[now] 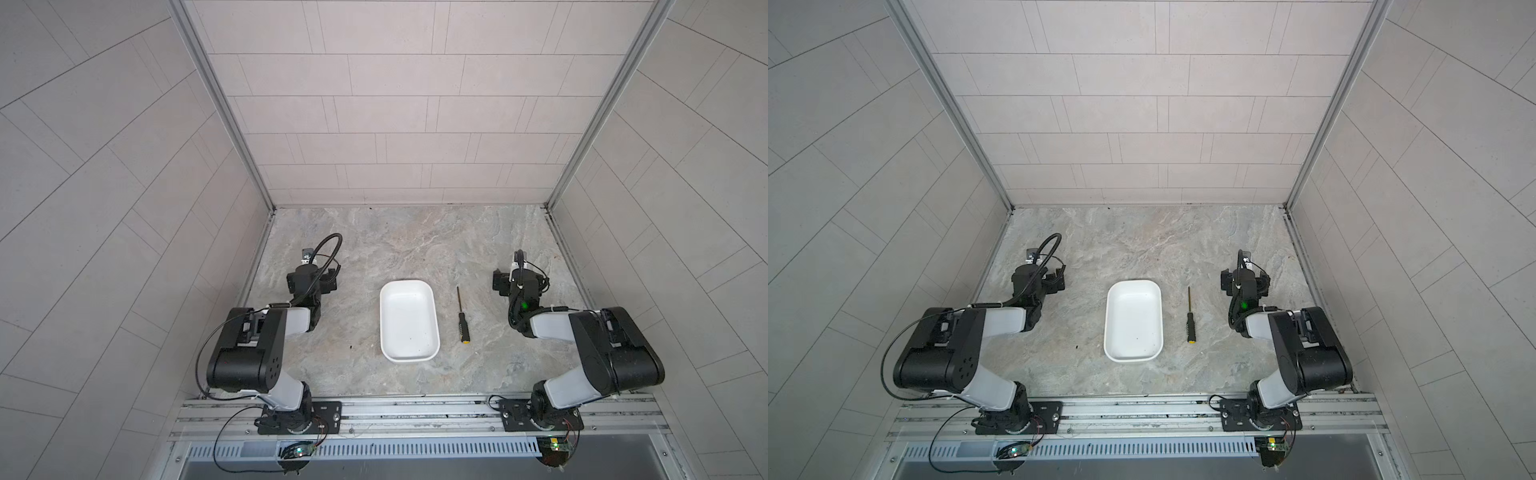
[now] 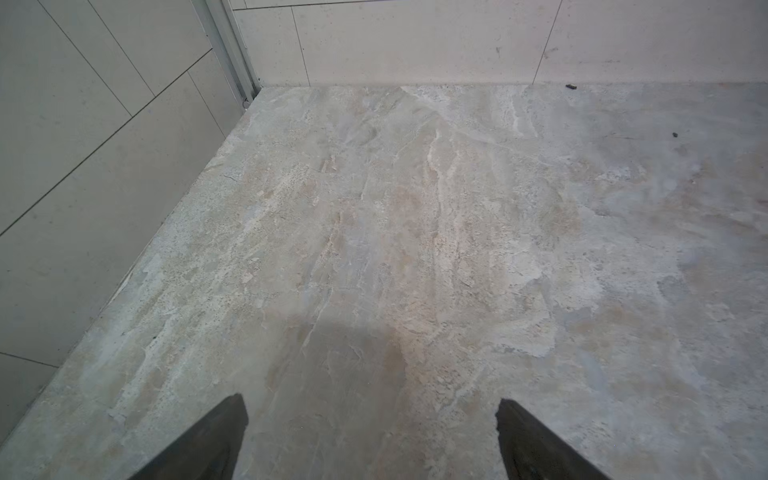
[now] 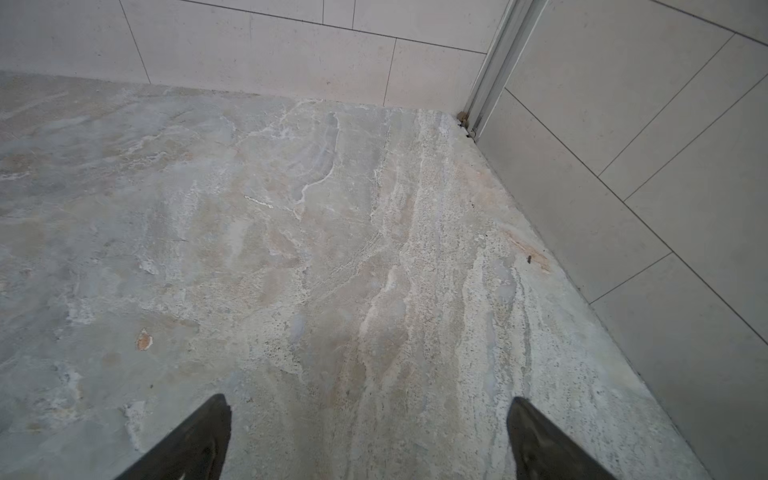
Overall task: Put the screwdriver in the bin
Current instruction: 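Raise both arms from rest and move the right gripper toward the screwdriver, then lower the right gripper over the black-and-yellow screwdriver handle and close it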
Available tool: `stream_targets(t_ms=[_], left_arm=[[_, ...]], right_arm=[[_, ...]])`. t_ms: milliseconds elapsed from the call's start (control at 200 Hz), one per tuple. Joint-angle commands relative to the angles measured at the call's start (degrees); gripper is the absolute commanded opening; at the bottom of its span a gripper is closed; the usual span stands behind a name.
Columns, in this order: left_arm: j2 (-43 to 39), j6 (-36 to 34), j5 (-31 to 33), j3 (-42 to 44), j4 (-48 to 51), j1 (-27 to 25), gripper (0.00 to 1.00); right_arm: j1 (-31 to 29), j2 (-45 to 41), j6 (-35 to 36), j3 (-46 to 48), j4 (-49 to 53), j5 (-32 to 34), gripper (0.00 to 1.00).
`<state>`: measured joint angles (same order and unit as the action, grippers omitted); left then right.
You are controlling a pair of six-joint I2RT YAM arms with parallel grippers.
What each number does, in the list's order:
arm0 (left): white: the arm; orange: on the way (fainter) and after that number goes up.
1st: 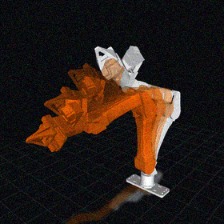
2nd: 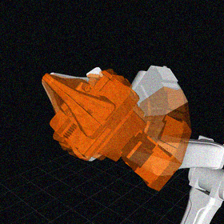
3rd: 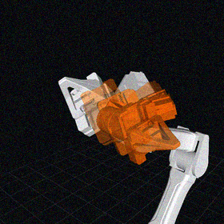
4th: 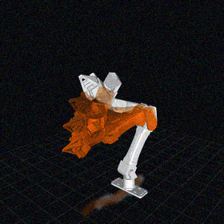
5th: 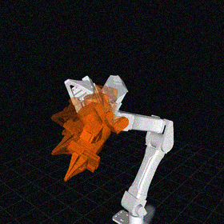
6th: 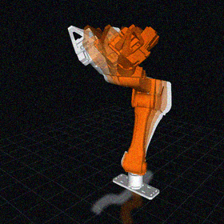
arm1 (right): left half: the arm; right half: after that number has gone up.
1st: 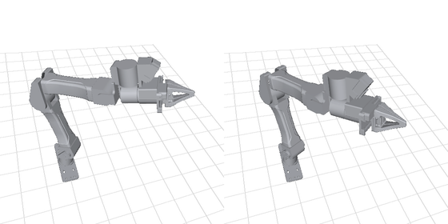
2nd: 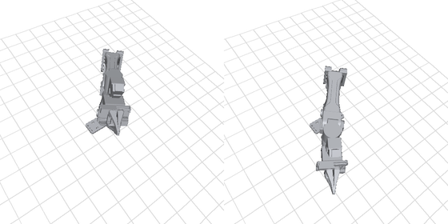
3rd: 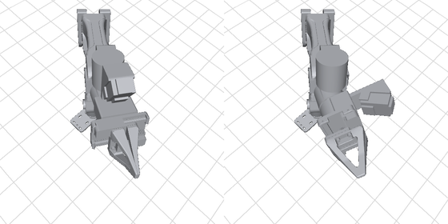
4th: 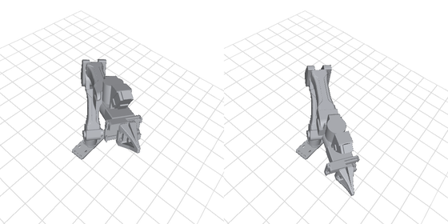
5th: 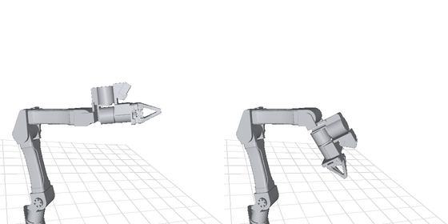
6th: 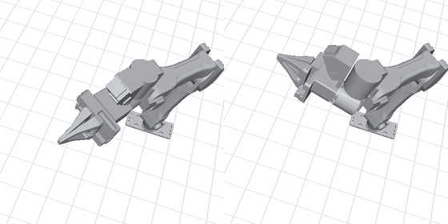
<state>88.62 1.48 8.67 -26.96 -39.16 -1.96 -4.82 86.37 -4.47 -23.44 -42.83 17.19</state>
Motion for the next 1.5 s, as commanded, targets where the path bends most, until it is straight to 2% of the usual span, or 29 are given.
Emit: stream_targets(t_ms=[0,546,621,671,726,771,851,986,1101,1161,1236,1341,1491], left_arm=[[-0.7,-0.1,0.3,0.8,-1.3,0.0,1.0],[-0.7,-0.1,0.3,0.7,-1.2,-0.1,1.0],[-1.2,0.0,0.4,0.9,-1.5,-0.1,1.0],[-2.5,-0.1,0.4,-1.0,2.7,-0.1,1.0],[-5.2,0.1,-0.2,-5.3,12.3,-0.2,1.0],[-7.1,1.8,0.8,-10.2,24.1,-0.3,1.0],[-10.1,4.4,0.3,-14.1,34.8,-0.8,1.0],[-17.8,11.6,-4.3,-12.6,42.7,-2.9,1.0],[-24.9,18.7,-9.9,-7.9,44.5,-5.6,1.0],[-27.7,20.9,-11.3,-5.8,45.0,-8.2,1.0],[-30.4,23.0,-10.2,-4.3,47.6,-13.0,1.0],[-32.8,25.8,-10.2,-2.4,50.1,-18.1,1.0],[-37.5,29.2,-9.0,1.3,52.0,-23.4,1.0]], right_arm=[[0.1,0.2,0.5,-0.8,0.3,0.4,0.99],[0.4,0.3,0.4,-1.1,0.7,-0.4,0.99],[0.4,0.1,0.4,-0.8,0.4,-0.3,0.96],[0.3,-0.2,0.8,-0.9,0.6,0.1,0.95],[-0.2,-2.8,0.7,-4.4,8.7,1.3,0.93],[-0.2,-5.1,0.6,-8.9,18.9,1.4,0.89],[-0.4,-7.8,-0.3,-16.5,30.8,1.9,0.88],[-0.9,-10.7,-4.7,-26.8,53.5,-4.4,0.88],[-3.8,-12.1,-9.4,-31.8,68.7,-10.3,0.87],[-7.0,-13.0,-12.7,-33.1,74.5,-12.2,0.86],[-11.8,-14.0,-16.3,-33.4,80.3,-14.2,0.85],[-18.5,-16.2,-19.8,-30.9,84.7,-15.0,0.85],[-21.2,-21.6,-25.0,-23.8,85.1,-17.7,0.84]])
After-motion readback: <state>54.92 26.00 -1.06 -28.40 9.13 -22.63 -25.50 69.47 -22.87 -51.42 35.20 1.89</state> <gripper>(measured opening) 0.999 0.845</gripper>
